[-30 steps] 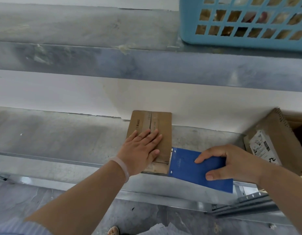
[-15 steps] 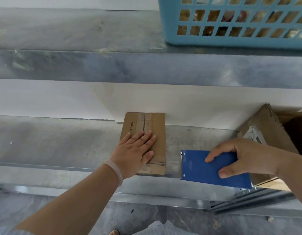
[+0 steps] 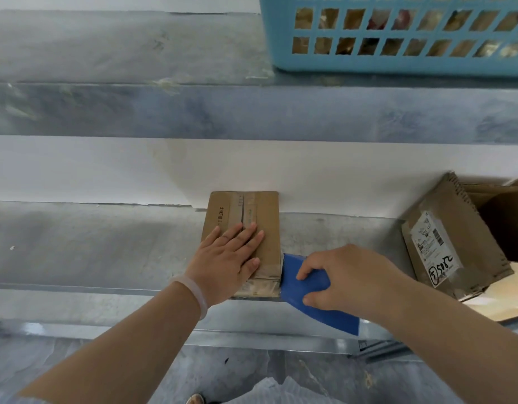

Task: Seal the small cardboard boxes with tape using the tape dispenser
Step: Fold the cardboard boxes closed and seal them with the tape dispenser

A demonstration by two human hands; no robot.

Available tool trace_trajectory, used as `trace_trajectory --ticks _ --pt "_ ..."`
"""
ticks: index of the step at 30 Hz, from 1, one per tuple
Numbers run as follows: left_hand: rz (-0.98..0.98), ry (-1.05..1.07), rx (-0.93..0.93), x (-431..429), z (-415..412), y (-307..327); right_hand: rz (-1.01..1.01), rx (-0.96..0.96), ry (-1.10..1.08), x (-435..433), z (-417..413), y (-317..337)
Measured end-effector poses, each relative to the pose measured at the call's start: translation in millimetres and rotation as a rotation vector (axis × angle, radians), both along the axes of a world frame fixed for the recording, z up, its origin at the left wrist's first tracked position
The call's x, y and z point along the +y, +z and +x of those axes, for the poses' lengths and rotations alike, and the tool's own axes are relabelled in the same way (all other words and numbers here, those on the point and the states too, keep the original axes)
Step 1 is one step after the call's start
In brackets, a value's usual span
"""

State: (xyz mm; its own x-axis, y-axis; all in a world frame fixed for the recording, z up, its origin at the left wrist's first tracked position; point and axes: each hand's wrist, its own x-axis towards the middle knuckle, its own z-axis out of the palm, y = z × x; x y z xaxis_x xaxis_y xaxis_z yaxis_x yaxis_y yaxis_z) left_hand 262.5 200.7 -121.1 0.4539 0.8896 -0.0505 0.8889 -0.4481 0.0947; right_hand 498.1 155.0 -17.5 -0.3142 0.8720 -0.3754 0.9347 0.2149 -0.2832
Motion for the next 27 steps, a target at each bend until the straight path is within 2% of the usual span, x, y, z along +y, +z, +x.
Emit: trace_trajectory --ticks 5,9,11,15,19,21,25,27 --pt "-0.011 0.003 0.02 0 0 2 -0.111 0.204 -0.117 8 7 0" --pt "-0.015 0.004 0.021 1 1 2 -0.007 -0.017 0.05 3 7 1" --pt "-0.017 0.004 0.019 1 1 2 -0.016 -0.026 0.059 2 8 0" --pt "-0.021 0.009 0.025 0 1 2 -0.147 0.214 -0.101 11 11 -2" --pt "-0.027 0.008 0.02 0 1 3 -0.2 0.255 -0.114 22 9 -2" --pt "-0.028 0.004 0.025 0 1 3 -0.209 0.245 -0.1 23 11 -2" --pt "-0.022 0.005 0.03 0 1 4 -0.115 0.069 0.04 18 16 -3" --pt "-0.021 0.008 0.03 1 1 4 -0.098 0.067 0.068 17 16 -4"
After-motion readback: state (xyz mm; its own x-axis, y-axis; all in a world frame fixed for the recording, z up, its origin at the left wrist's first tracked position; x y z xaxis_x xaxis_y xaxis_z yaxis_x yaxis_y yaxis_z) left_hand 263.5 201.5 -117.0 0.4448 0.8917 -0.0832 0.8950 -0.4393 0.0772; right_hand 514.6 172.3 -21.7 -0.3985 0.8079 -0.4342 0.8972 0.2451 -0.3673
